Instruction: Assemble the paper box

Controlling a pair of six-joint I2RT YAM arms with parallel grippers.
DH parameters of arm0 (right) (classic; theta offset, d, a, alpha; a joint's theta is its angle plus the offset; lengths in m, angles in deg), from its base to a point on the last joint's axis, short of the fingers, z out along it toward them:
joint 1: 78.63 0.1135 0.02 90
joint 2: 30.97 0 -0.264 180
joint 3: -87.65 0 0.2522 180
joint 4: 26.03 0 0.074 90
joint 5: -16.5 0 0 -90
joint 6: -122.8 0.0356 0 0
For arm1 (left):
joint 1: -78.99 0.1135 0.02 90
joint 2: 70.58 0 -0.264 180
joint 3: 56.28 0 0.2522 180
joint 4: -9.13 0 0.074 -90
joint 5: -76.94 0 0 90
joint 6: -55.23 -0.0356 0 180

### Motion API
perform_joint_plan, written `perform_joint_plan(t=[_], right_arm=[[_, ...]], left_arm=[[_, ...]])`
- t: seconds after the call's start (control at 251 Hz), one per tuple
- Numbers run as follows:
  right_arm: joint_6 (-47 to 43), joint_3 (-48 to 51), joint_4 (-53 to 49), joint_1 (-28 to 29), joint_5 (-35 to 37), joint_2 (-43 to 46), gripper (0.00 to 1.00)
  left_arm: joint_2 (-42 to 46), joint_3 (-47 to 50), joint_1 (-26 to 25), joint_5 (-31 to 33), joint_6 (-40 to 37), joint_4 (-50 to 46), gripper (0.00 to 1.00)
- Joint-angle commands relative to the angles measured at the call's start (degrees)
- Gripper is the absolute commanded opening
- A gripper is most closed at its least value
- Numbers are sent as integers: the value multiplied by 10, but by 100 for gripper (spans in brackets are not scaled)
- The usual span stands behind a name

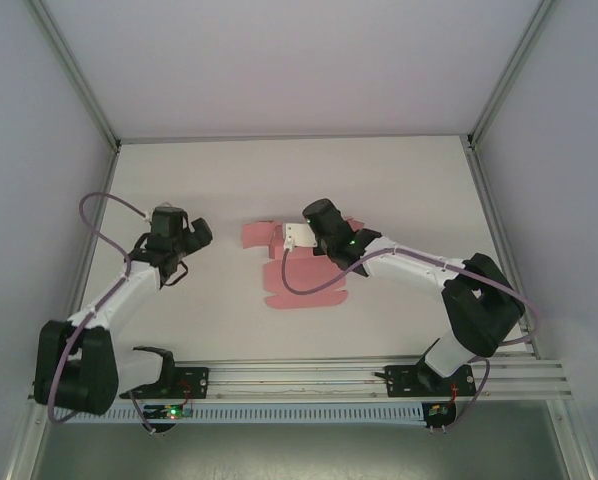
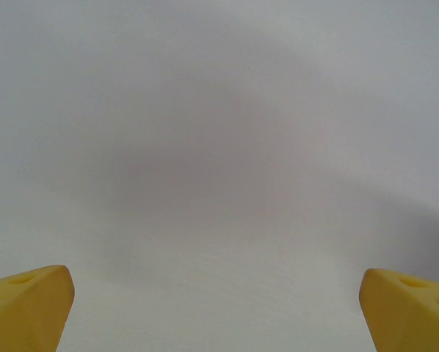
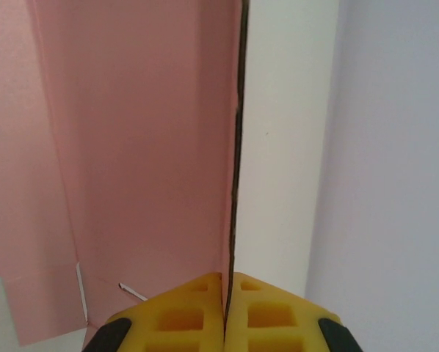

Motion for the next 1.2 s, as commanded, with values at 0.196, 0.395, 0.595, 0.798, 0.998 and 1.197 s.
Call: perform_joint_plan(t=[0.196, 0.395, 0.595, 0.798, 0.998, 1.197], right_arm=[[-57, 94, 241, 25, 77, 1, 0], [-18, 96, 195, 25, 32, 17, 0], [-19, 96, 176, 24, 47, 15, 0], [-21, 99, 152, 23, 58, 22, 0], [-19, 108, 149, 26, 56, 32, 0], [-26, 108, 145, 26, 70, 31, 0]], left_arm=[[-163, -74, 8, -255, -60, 153, 94], [-236, -84, -3, -396, -82, 243, 78], [-256, -96, -55, -452, -144, 212, 68], [-213, -53, -76, -425, -160, 203, 66], [-188, -28, -112, -427, -186, 199, 63], [-163, 11, -131, -449, -189, 225, 61]])
